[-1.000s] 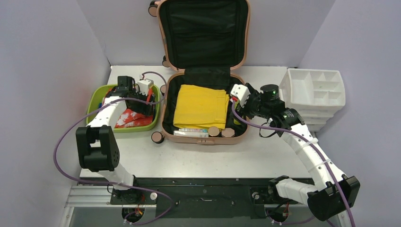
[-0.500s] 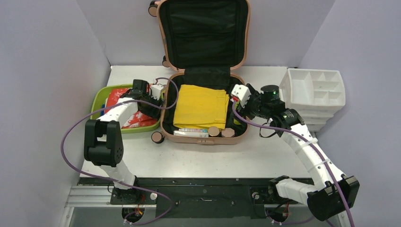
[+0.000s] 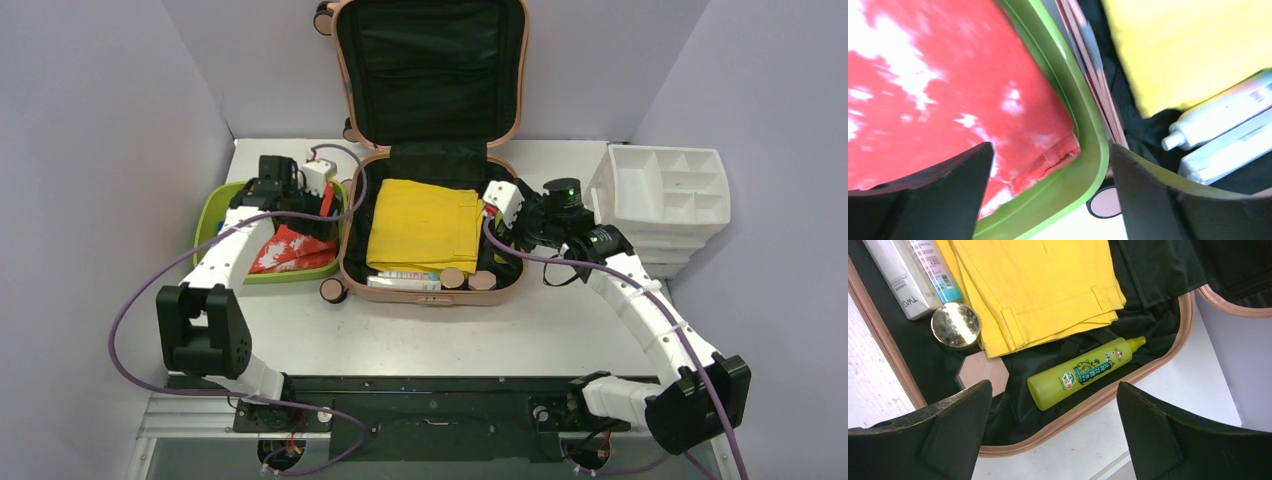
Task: Open, take out, and arrange the luggage
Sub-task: Adjust the bin at the corner of the board, then pick up the clothes from the opened luggage.
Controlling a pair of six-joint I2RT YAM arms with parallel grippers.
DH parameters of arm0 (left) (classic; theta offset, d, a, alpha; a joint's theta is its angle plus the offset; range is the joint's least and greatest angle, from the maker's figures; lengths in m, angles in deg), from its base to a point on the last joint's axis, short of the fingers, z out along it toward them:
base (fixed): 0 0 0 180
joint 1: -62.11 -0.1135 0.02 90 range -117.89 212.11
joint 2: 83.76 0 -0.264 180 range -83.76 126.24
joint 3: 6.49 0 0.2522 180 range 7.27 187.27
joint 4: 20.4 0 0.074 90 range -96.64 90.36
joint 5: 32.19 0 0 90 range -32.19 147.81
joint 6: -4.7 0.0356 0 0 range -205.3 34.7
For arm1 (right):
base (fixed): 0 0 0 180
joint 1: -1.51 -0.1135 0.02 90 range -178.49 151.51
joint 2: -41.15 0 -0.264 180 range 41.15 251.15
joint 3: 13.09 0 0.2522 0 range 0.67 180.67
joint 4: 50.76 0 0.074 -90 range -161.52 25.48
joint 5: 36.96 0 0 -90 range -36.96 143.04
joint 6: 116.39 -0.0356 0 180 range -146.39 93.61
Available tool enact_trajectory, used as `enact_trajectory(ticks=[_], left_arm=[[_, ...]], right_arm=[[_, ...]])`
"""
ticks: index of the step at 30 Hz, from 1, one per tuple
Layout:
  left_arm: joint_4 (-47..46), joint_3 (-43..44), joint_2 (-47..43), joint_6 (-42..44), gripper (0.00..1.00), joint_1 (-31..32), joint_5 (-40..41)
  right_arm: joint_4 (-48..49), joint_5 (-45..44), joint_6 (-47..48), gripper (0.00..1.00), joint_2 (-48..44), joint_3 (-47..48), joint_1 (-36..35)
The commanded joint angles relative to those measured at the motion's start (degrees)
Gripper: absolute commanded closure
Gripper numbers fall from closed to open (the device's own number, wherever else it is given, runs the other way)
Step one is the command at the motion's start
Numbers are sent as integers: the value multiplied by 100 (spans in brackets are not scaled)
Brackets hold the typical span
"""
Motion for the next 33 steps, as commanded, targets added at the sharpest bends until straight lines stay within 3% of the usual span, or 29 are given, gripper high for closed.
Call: enact_trajectory(ticks=[1,2,7,10,15,21,33], left_arm=[[229,1159,-647,-315,7,-163,-614],[244,1254,-671,-394,2,-142,-705],[-425,1401,-608,-990,4,182,-1884],[-943,1327,-268,-1481,4,444,-2073],[-869,1788,807,-1963,4,1072,-1073],[-896,2232,1927,-2539,4,1339,-282],[-741,2726,2852,-2904,4,1808,1913]], right_arm=[[169,-15,433,10,322,323,-23],[133,-20,549,10,392,418,-43],[116,-210,1323,10,1018,857,-445],[82,-481,1396,10,1418,1221,-685],[-394,-589,1523,10,1962,2043,-736],[-659,-118,1433,10,1941,2185,-451],[-1098,387,1717,10,1314,1543,-35]])
